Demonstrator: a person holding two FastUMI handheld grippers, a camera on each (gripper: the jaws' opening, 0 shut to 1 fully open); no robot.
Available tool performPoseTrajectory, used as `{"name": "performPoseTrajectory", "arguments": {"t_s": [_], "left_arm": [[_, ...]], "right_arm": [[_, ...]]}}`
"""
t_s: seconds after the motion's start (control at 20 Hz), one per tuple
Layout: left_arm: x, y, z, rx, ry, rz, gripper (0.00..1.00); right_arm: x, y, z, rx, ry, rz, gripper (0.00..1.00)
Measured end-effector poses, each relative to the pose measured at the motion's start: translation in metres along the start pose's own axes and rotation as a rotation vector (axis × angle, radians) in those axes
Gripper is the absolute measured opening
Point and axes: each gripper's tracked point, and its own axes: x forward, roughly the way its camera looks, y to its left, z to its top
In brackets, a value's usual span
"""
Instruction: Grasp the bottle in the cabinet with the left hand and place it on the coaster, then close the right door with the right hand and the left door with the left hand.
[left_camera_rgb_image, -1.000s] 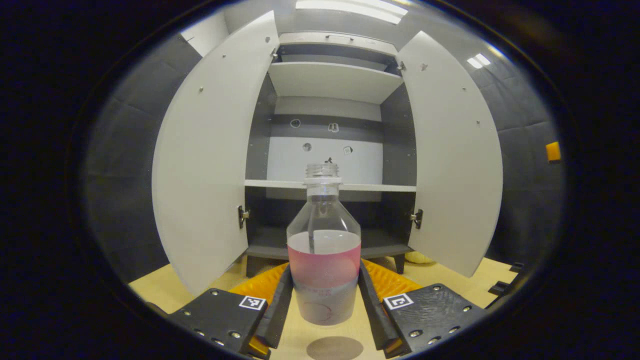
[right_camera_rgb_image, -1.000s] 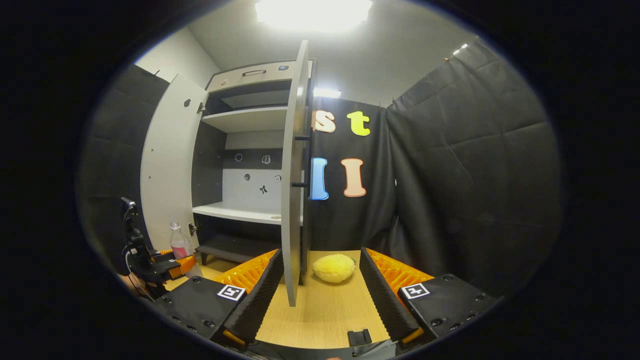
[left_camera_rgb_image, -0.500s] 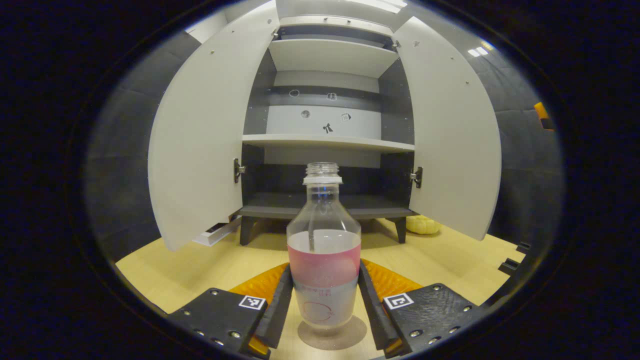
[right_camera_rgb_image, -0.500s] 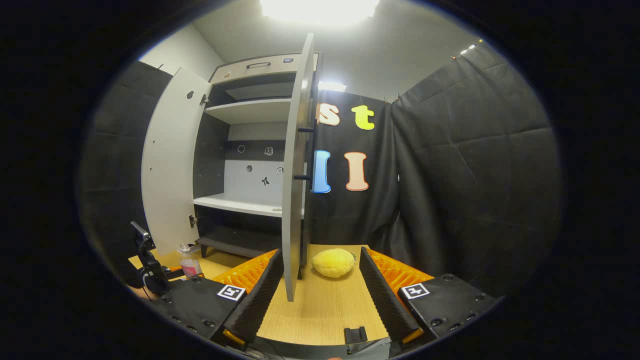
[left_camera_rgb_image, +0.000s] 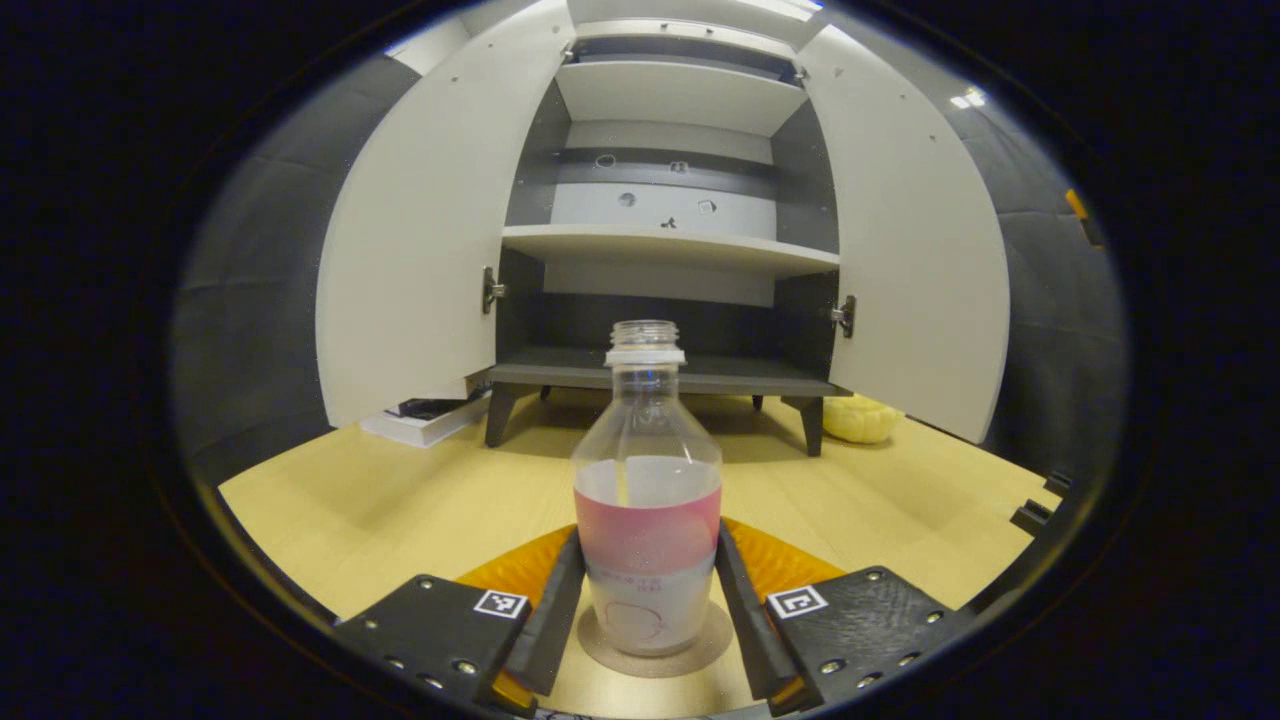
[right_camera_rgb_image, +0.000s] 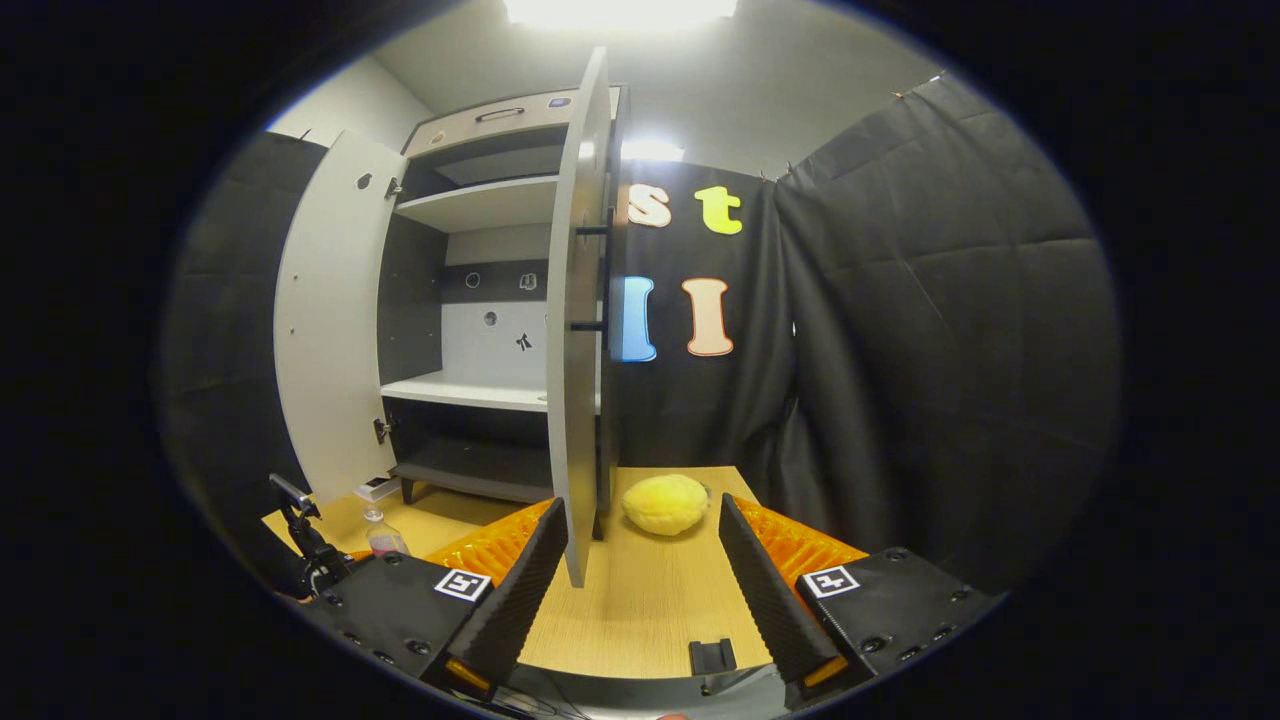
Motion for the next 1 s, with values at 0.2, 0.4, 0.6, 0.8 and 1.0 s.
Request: {"name": "performPoseTrajectory", "arguments": {"t_s": [0.2, 0.4, 0.6, 0.8, 1.0], "left_arm": [[-0.002, 0.002, -0.002, 0.008, 0.015, 0.021, 0.73], [-0.013, -0.001, 0.001, 0.039, 0.017, 0.028, 0.88], [-0.023, -0.009, 0.036, 0.074, -0.015, 0.025, 0.88], [-0.048, -0.010, 0.089, 0.080, -0.071, 0.055, 0.88], [-0.079, -0.010, 0.142, 0.082, -0.128, 0.072, 0.88]], "right_arm": [[0.001, 0.003, 0.001, 0.004, -0.006, 0.007, 0.98], [0.001, 0.002, -0.005, 0.003, 0.003, 0.011, 0.98], [0.001, -0.001, 0.002, 0.045, -0.022, 0.014, 0.98], [0.007, -0.014, 0.017, 0.065, -0.075, 0.000, 0.98], [0.016, -0.029, 0.034, 0.078, -0.113, -0.019, 0.97]]}}
